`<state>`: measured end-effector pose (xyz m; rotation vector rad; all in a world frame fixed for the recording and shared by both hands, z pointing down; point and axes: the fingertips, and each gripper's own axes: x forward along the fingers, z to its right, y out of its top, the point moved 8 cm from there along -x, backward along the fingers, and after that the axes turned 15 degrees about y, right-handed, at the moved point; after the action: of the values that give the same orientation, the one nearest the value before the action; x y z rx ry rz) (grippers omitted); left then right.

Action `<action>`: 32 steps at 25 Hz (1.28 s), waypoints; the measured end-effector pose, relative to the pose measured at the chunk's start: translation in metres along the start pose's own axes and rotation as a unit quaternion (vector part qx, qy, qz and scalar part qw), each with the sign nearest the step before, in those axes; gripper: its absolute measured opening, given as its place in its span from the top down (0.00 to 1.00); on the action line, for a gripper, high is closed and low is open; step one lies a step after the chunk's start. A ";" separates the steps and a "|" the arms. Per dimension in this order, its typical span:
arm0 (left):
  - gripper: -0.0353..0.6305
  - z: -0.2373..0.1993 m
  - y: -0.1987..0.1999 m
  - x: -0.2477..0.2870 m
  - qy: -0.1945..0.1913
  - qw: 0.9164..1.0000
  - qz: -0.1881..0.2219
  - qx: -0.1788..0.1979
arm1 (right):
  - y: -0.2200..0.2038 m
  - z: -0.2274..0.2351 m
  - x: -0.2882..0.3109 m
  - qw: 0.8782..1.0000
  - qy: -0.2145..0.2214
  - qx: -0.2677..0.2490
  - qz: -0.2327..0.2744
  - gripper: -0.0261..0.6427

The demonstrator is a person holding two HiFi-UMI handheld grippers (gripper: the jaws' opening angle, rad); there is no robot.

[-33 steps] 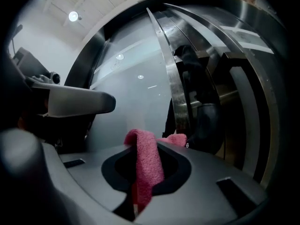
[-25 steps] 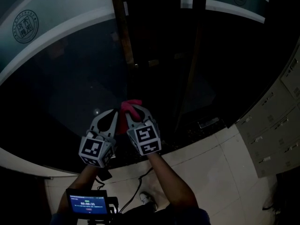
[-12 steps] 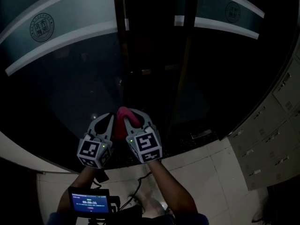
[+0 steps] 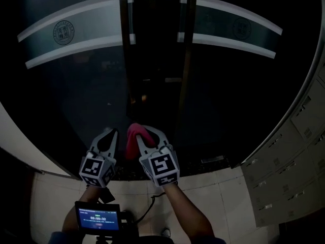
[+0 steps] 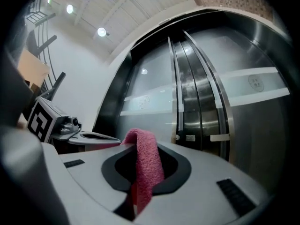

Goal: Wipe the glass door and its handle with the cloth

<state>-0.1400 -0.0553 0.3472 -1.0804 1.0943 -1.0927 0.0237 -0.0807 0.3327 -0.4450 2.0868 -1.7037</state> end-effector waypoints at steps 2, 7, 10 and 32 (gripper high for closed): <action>0.93 0.016 0.007 -0.020 0.005 1.000 -0.004 0.003 | 0.008 -0.004 -0.025 1.000 0.009 -0.004 -0.001 0.91; 0.93 0.038 0.028 -0.061 0.025 0.999 -0.013 0.031 | 0.018 -0.019 -0.067 1.000 0.015 0.003 -0.002 0.91; 0.93 0.035 0.033 -0.075 0.024 0.999 -0.013 0.022 | 0.022 -0.029 -0.081 1.000 0.002 0.006 0.007 0.91; 0.94 0.015 0.023 -0.089 -0.020 1.000 -0.012 -0.002 | 0.020 -0.061 -0.089 0.999 -0.042 0.015 0.013 0.91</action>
<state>-0.1327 0.0370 0.3365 -1.1175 1.0546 -1.0827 0.0706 0.0184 0.3337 -0.4700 1.9976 -1.6709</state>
